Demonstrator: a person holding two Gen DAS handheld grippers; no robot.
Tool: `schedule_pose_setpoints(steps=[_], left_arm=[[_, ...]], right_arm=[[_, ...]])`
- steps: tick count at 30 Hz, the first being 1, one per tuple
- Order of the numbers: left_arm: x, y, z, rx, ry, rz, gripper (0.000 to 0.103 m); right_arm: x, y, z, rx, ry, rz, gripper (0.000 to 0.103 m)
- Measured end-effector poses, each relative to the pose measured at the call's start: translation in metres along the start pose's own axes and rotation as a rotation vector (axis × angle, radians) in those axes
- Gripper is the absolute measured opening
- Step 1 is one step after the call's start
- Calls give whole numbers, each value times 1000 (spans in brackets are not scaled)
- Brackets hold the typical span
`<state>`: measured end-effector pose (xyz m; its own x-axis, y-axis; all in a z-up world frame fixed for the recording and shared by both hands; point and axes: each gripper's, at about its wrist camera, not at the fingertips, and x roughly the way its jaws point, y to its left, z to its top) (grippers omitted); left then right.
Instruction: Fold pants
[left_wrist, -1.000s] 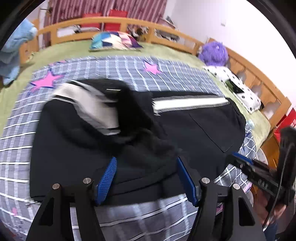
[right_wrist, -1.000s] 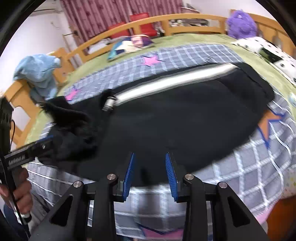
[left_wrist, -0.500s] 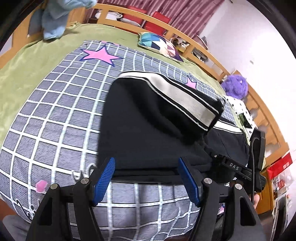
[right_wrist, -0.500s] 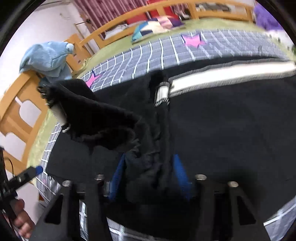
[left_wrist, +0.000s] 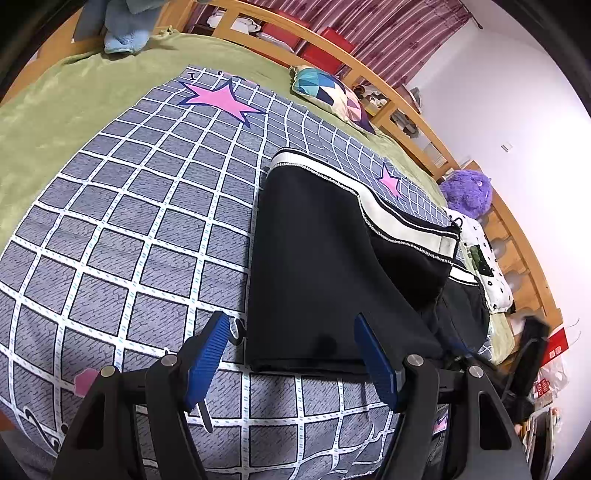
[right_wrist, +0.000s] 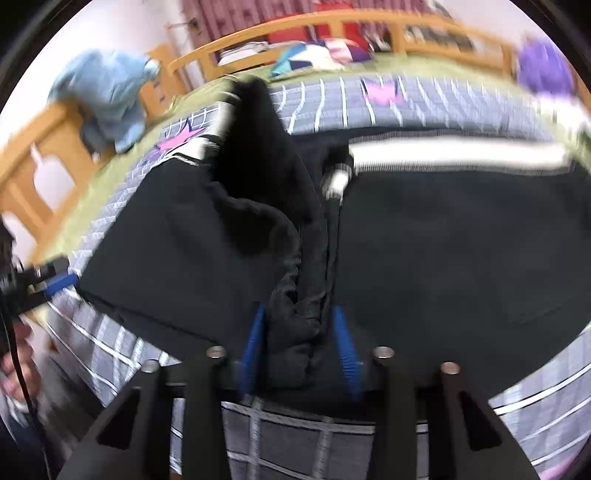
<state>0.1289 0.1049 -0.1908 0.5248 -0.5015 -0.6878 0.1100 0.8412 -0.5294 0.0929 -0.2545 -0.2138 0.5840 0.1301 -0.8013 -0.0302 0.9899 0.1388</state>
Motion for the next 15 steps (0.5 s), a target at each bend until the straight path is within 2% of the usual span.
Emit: schedule_pose_setpoints(steps=[1, 4, 8, 11, 12, 13, 14, 15], left_arm=[[0, 1, 0, -2, -3, -2, 68], [3, 4, 3, -18, 0, -17, 68], [2, 3, 3, -10, 0, -14, 68], [0, 5, 6, -8, -5, -5, 68], [0, 5, 7, -8, -5, -3, 68], [-1, 6, 7, -7, -5, -1, 68], [-3, 6, 7, -7, -8, 3, 68], [-4, 7, 8, -8, -11, 8, 68]], right_arm=[[-7, 3, 4, -20, -27, -6, 46], [-21, 15, 26, -84, -115, 22, 65], [-4, 31, 63, -130, -176, -24, 68], [30, 38, 83, -147, -130, -16, 66], [41, 41, 90, -161, -102, -25, 58], [53, 45, 95, -181, -66, -57, 17], [62, 47, 101, -208, -32, -60, 10], [62, 42, 108, -200, -44, -44, 10]])
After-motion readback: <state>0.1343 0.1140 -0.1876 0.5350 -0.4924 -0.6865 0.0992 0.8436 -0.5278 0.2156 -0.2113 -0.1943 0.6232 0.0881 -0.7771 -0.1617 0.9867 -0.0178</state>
